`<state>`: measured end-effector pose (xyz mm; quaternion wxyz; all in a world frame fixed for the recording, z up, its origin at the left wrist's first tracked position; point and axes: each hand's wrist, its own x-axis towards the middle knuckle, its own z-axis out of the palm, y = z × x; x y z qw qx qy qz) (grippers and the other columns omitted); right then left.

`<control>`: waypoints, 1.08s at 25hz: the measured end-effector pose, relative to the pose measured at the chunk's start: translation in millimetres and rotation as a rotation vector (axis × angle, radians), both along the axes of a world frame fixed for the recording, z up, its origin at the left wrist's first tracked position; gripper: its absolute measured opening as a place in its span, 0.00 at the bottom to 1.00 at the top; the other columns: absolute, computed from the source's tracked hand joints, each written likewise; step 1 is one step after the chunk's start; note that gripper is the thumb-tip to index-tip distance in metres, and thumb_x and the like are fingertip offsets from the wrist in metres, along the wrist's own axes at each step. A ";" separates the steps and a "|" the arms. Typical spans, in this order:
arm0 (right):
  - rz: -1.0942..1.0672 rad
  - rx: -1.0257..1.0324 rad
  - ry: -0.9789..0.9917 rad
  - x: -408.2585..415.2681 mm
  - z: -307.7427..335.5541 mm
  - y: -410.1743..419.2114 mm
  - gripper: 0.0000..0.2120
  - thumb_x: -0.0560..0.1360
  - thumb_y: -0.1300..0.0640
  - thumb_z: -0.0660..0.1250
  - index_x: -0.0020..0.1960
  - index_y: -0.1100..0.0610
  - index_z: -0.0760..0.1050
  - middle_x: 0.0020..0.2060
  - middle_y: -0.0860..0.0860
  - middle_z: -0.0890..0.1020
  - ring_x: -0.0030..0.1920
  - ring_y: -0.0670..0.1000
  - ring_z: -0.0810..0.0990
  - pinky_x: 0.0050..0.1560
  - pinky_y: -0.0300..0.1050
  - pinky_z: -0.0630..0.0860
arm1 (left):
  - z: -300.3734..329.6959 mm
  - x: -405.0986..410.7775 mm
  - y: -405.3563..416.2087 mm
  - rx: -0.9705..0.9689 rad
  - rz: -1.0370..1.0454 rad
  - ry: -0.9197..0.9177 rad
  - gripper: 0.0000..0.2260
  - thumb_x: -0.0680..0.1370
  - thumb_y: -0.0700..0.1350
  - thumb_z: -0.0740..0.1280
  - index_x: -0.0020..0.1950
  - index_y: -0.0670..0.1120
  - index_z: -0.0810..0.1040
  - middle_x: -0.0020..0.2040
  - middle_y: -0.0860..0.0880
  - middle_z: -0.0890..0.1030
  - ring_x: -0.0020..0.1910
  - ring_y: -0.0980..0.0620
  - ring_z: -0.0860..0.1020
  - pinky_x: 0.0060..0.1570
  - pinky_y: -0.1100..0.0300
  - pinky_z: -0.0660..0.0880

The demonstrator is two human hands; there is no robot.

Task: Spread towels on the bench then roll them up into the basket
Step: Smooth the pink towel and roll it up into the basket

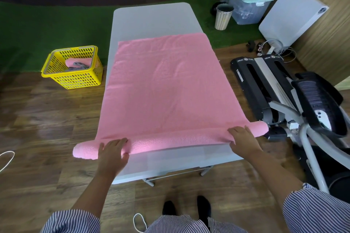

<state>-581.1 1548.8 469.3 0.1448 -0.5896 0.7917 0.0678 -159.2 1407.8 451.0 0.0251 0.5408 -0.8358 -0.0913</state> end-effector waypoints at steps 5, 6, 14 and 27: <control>-0.054 0.055 -0.038 -7.9 8.7 -3.1 0.16 0.77 0.52 0.58 0.60 0.58 0.74 0.57 0.53 0.78 0.60 0.55 0.73 0.70 0.48 0.59 | 13.9 5.7 0.4 -0.066 -0.074 -0.075 0.18 0.68 0.55 0.58 0.48 0.49 0.82 0.37 0.53 0.83 0.36 0.49 0.82 0.39 0.49 0.75; -0.043 0.033 -0.040 -9.1 8.0 -1.9 0.16 0.77 0.52 0.58 0.61 0.58 0.73 0.59 0.53 0.77 0.61 0.55 0.73 0.71 0.50 0.58 | 11.3 7.7 -2.0 -0.081 -0.086 -0.062 0.19 0.68 0.55 0.56 0.49 0.49 0.81 0.40 0.53 0.83 0.38 0.49 0.82 0.40 0.48 0.75; -0.026 -0.093 -0.146 -5.1 1.6 -3.2 0.20 0.77 0.59 0.60 0.68 0.60 0.68 0.66 0.54 0.72 0.67 0.54 0.68 0.75 0.53 0.53 | -1.3 -7.3 3.2 -0.070 -0.034 -0.026 0.17 0.70 0.47 0.63 0.56 0.46 0.80 0.52 0.49 0.83 0.50 0.47 0.82 0.56 0.35 0.71; -0.081 -0.119 -0.143 -9.7 8.3 -7.3 0.17 0.76 0.58 0.61 0.65 0.60 0.71 0.62 0.56 0.75 0.62 0.56 0.71 0.69 0.51 0.63 | 14.4 6.0 -24.2 -0.002 -0.114 0.037 0.21 0.69 0.49 0.60 0.59 0.45 0.78 0.57 0.47 0.80 0.57 0.45 0.78 0.59 0.38 0.72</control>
